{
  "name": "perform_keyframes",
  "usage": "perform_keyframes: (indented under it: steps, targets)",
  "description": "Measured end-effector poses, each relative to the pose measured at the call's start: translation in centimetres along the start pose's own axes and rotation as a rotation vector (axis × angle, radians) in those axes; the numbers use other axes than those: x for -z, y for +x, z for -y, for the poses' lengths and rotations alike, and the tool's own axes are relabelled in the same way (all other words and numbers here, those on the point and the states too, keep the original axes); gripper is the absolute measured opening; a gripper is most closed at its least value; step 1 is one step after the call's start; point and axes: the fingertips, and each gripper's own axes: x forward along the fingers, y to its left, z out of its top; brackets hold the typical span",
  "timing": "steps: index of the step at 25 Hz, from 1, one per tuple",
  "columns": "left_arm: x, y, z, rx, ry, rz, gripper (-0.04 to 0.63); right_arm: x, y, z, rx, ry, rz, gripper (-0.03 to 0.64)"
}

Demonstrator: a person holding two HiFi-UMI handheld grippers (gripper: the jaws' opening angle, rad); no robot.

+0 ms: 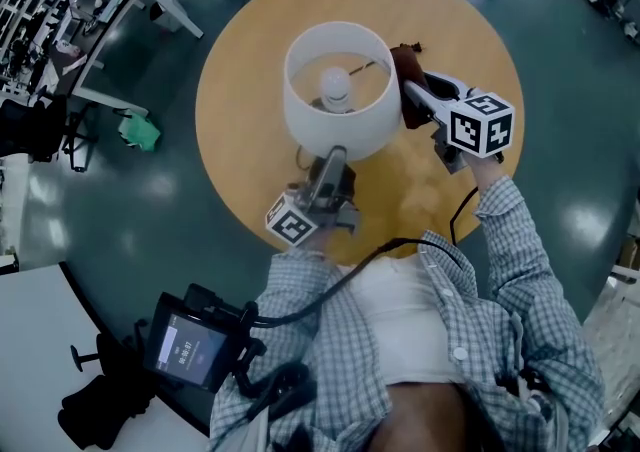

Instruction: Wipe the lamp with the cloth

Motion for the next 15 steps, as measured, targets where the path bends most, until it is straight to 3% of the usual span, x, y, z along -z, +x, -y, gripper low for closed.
perform_keyframes:
  steps: [5, 12, 15]
  targets:
    - [0.2, 0.0, 0.2, 0.006, -0.006, -0.007, 0.227, -2.7, -0.4, -1.5, -0.075, -0.066, 0.028, 0.12]
    - [0.5, -0.1, 0.3, 0.012, -0.01, -0.019, 0.225, -10.4, -1.1, -5.2, -0.222, -0.134, 0.179, 0.12]
    - [0.5, -0.1, 0.5, 0.016, -0.011, -0.019, 0.224, -12.2, -1.1, -6.3, -0.264, -0.19, 0.195, 0.12]
